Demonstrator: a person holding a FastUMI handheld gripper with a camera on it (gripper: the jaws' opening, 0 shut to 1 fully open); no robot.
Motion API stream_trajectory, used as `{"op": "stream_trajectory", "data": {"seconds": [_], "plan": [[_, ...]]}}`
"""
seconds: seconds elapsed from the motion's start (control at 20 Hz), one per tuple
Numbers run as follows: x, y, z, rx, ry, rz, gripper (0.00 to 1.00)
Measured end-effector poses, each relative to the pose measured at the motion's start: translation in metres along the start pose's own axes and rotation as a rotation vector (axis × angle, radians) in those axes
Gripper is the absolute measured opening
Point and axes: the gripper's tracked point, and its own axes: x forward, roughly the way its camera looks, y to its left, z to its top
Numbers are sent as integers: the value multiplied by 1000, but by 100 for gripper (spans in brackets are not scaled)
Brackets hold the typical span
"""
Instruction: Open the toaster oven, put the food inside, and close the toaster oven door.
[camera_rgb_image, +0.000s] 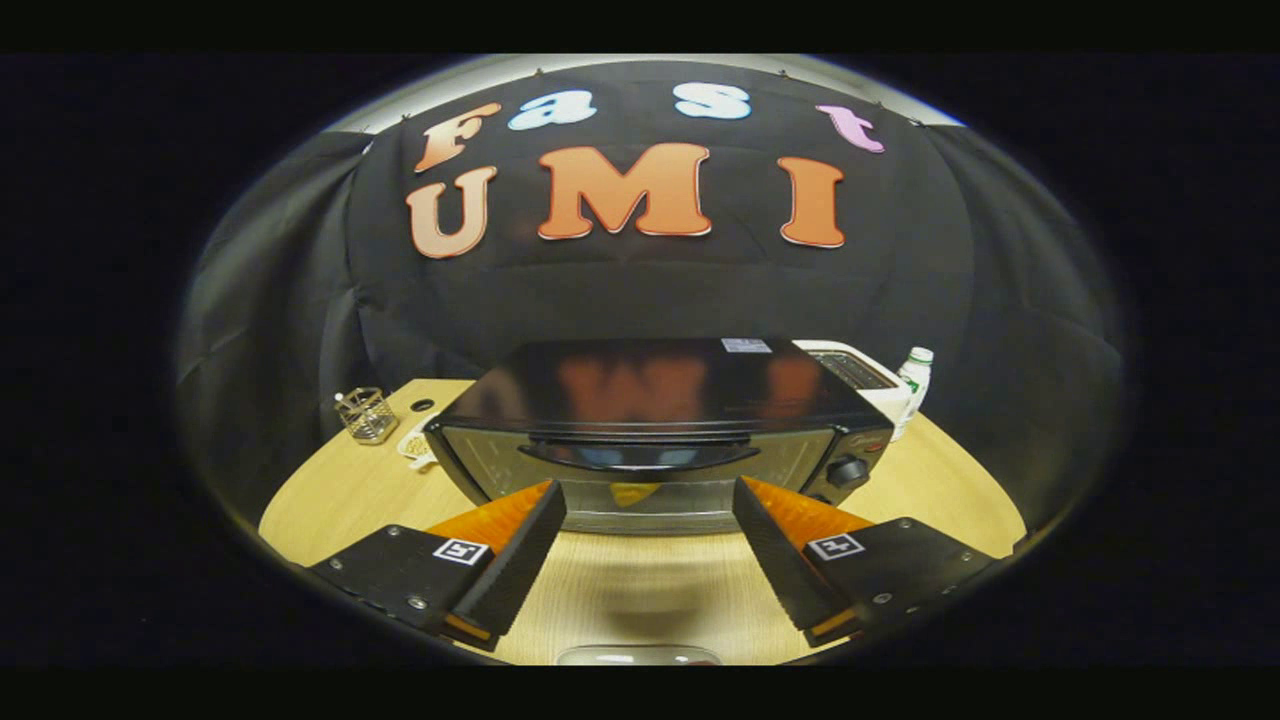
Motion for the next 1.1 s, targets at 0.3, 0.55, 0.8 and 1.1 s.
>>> {"op": "stream_trajectory", "data": {"seconds": [0.3,0.55,0.8,1.1], "plan": [[-43,-29,69,38,-88,7,100],[-92,-68,145,-52,-242,-71,100],[-135,-90,191,-19,-333,-93,99],[-155,-119,210,-31,-368,-142,100]]}}
